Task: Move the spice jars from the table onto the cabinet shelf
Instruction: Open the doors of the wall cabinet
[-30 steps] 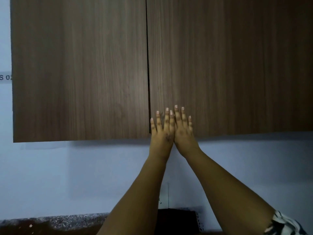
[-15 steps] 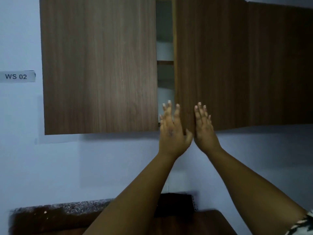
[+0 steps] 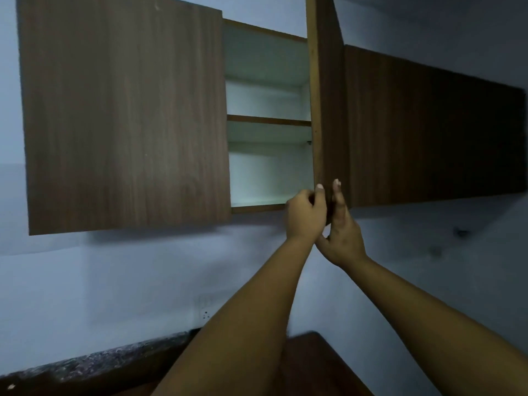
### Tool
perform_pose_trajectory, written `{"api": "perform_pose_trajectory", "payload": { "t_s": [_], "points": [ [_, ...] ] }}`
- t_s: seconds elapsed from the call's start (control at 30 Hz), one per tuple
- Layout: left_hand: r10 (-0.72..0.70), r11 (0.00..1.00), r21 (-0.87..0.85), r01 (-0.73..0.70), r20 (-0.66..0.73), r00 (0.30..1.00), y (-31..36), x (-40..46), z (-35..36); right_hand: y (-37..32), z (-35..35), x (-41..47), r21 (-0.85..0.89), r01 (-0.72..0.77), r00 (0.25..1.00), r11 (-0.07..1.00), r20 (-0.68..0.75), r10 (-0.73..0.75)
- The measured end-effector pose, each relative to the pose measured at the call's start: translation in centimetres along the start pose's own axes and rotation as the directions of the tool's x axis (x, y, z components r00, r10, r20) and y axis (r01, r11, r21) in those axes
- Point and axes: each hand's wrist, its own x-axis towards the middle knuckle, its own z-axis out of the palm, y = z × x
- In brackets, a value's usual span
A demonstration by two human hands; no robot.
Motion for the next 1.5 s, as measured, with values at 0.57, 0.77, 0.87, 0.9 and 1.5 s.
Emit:
{"api": "perform_pose_trajectory", "payload": {
  "t_s": [0.57, 0.77, 0.87, 0.9, 1.5],
  "points": [
    [0.169, 0.984, 0.081, -0.159, -0.144, 0.975, 6.6, -3.4, 10.0, 6.3, -12.0, -0.8, -0.049, 0.150, 0.988, 0.988, 0.043, -0.148],
    [0.277, 0.952, 0.130, -0.276, 0.013, 0.961, 9.4, -5.9, 17.0, 11.7, -17.8, -1.7, 0.002, 0.010, 0.999, 1.000, -0.030, -0.010],
    [0.329, 0.927, 0.150, -0.343, 0.112, 0.938, 10.2, -7.1, 20.5, 13.9, -20.3, -1.5, 0.030, -0.116, 0.990, 0.993, -0.072, 0.118],
    [0.332, 0.924, 0.148, -0.352, 0.145, 0.932, 10.4, -7.3, 21.5, 14.7, -21.1, -1.6, 0.027, -0.131, 0.989, 0.991, -0.067, 0.133],
    [0.158, 0.981, 0.051, -0.189, 0.368, 0.916, 10.4, -8.8, 32.3, 24.1, -26.8, -3.3, -0.064, -0.257, 0.965, 0.964, 0.034, 0.259]
  ]
}}
